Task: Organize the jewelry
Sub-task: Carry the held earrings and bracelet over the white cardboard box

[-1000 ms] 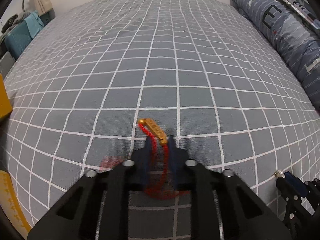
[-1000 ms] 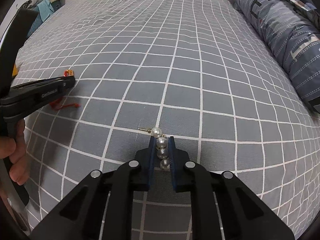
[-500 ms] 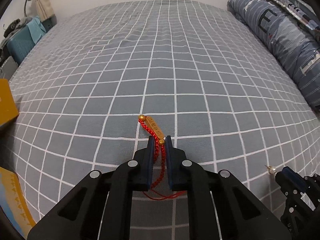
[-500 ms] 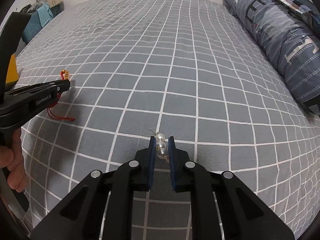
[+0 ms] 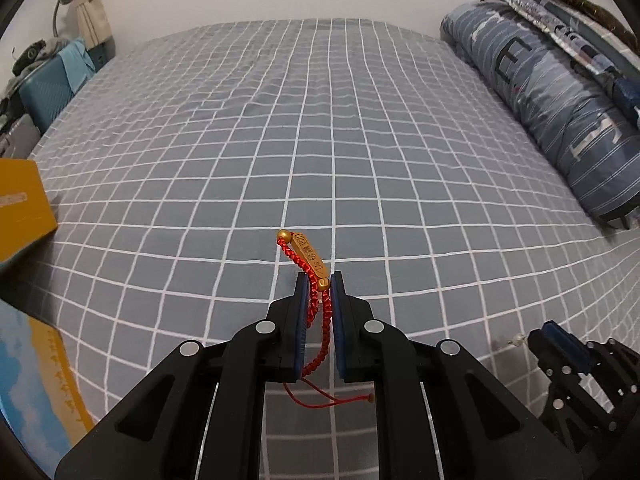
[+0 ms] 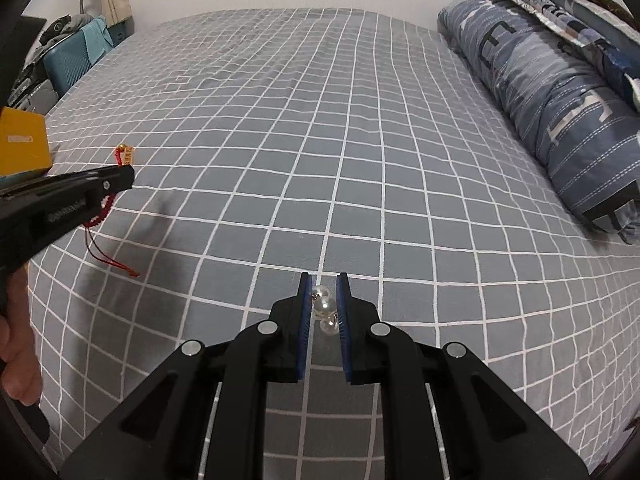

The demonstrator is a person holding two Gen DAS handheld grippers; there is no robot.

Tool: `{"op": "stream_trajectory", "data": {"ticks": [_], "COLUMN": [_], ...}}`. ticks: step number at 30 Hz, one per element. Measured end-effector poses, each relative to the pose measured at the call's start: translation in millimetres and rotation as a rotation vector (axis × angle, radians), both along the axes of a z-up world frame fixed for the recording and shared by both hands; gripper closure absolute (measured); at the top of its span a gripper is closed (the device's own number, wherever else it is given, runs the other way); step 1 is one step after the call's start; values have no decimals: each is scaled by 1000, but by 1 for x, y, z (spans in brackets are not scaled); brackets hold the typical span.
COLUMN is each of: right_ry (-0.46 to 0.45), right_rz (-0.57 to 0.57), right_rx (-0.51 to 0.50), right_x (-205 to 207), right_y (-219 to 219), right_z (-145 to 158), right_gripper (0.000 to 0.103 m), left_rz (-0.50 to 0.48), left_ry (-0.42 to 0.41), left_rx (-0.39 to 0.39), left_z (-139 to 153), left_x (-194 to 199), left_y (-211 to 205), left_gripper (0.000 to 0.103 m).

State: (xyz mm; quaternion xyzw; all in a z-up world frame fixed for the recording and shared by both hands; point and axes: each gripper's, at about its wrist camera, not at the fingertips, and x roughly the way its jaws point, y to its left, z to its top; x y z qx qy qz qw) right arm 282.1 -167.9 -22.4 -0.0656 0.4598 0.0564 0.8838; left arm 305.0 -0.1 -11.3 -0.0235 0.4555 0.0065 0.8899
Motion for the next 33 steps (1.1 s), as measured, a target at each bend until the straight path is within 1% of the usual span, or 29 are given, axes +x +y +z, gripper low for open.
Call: {"op": "stream_trajectory", "data": {"ticks": [6,12,15,20,27,33], "right_ry": [-30,-67,-78,-77,-81,-97], "right_rz": [0,0,2,14,42,85], "right_rx": [-3,20,31,50,89,104], "right_x": [-14,-29,-35,-47,-66,-81], "right_y": [5,9,13,19,31,57], "right_z": [14,32,39,46,59,71], "right_gripper": [92,92,92,92,93,95], "left_rz": [-6,0,16,14,48,86], "left_ry": [-21,-47,-49,-53,-47,-48], "left_rx": [6,0,-22,-15,-6,2], "left_z": [19,34,39,44,51,57], "left_x": [-17,-35,-45,-64,-101,-127], "left_y": [2,4,8,12,31,54], "left_gripper": [93,92,93,92,92,92]}}
